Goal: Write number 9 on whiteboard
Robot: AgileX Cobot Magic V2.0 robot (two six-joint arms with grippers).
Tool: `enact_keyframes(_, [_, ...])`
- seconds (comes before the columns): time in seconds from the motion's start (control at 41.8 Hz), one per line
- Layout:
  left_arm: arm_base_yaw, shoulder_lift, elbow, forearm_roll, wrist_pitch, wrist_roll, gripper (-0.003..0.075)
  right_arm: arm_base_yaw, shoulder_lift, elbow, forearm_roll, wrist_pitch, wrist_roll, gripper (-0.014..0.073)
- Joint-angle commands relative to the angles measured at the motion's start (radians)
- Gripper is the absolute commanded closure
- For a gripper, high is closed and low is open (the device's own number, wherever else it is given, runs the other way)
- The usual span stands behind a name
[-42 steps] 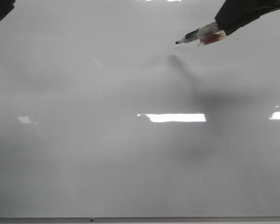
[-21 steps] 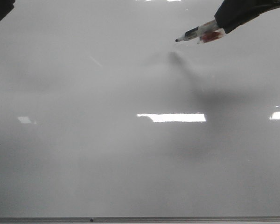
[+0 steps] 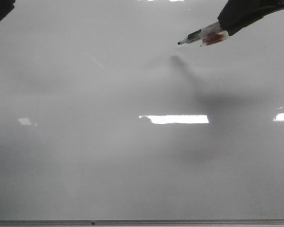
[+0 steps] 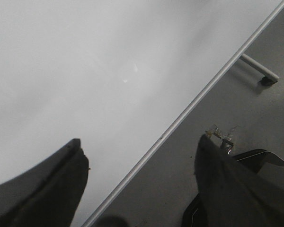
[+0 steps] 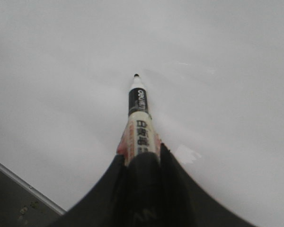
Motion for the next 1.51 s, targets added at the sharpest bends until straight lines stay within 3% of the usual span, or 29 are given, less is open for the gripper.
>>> enact_keyframes(0.0, [0.000, -0.018, -0.024, -0.025, -0.053, -0.013, 0.0258, -0.007, -0.024, -0.033, 0.016, -0.055, -0.013, 0.0662])
enact_keyframes(0.574, [0.000, -0.018, -0.024, -0.029, -0.053, -0.013, 0.0258, -0.007, -0.023, -0.033, 0.016, -0.077, -0.013, 0.0662])
enact_keyframes(0.861, [0.000, -0.018, -0.024, -0.038, -0.053, -0.013, 0.0258, -0.003, 0.066, -0.047, 0.019, -0.147, -0.013, 0.0662])
enact_keyframes(1.195, [0.000, -0.018, -0.024, -0.038, -0.051, -0.013, 0.0258, 0.030, 0.149, -0.095, -0.012, 0.065, -0.071, 0.0662])
enact_keyframes(1.482, [0.000, -0.018, -0.024, -0.038, -0.051, -0.013, 0.0258, -0.052, 0.101, -0.112, -0.017, 0.023, -0.063, 0.0662])
